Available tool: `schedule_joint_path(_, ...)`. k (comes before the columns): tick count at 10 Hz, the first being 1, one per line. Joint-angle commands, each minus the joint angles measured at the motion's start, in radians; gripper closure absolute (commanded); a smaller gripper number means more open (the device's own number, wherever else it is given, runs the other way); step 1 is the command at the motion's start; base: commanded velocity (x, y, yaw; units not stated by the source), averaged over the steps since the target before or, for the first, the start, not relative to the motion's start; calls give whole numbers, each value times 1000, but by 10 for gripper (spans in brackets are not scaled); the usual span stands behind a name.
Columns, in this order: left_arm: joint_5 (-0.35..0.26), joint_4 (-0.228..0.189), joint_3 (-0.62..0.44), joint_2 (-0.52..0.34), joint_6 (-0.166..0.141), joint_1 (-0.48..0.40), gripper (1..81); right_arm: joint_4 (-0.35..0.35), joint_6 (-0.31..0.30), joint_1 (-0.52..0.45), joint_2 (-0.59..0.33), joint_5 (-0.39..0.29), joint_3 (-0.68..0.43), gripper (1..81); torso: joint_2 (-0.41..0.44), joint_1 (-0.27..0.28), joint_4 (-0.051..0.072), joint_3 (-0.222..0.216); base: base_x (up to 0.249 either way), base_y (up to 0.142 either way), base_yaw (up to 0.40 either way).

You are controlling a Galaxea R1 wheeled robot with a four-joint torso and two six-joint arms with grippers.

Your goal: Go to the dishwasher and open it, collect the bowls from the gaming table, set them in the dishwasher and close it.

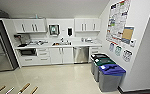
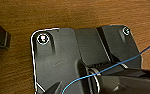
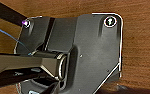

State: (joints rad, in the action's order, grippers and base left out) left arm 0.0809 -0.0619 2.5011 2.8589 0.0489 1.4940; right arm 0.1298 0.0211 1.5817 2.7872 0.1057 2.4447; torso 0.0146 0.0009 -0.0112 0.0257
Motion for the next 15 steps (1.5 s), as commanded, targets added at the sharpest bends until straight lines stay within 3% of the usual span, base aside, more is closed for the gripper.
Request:
schedule_joint_path(1, -46, 1, -4, -13, 0, -48, 10, -1, -1, -42, -19, -49, 0, 10, 0, 0, 0, 0, 125, 0, 0)
schedule_joint_path(15, -46, 2, -4, -13, 0, -48, 10, -1, -1, -45, -18, -49, 2, 10, 0, 0, 0, 0, 112, 0, 0)
